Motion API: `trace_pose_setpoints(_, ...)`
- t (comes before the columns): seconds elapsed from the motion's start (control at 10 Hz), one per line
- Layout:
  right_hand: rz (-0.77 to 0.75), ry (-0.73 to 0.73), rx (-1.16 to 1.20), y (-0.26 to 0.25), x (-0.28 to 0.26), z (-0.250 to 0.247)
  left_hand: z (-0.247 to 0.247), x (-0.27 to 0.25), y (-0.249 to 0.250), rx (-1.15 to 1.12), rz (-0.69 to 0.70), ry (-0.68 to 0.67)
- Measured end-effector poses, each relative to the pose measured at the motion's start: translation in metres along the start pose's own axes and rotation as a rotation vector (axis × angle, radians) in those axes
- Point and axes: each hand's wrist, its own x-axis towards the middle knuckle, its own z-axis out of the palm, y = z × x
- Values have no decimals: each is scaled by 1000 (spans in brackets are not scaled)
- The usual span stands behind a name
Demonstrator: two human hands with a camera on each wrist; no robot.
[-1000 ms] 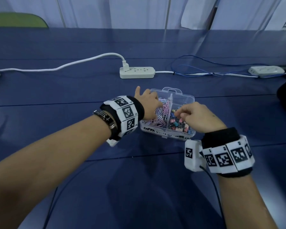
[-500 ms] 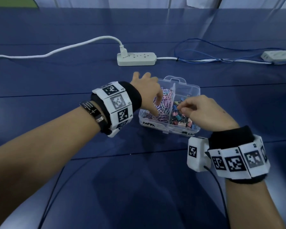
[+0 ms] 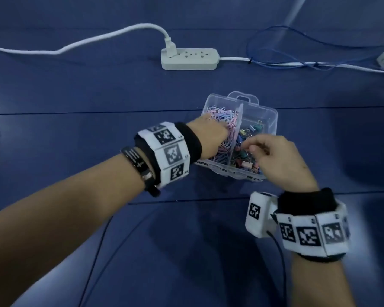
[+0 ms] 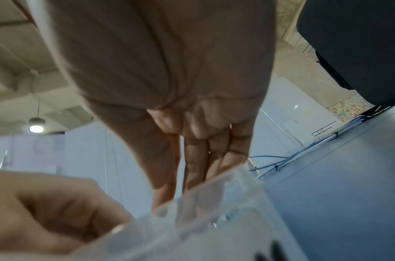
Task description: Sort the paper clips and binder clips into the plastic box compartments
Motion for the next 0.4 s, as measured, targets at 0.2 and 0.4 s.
trace_pose_setpoints(0.2,2,46,76,-10,-18,-1,-2,-43,15,-162,-47,-2)
trace_pose_setpoints(0.4,-24,155,289,-34,-80,7,14,-127,25,-618,-190,337)
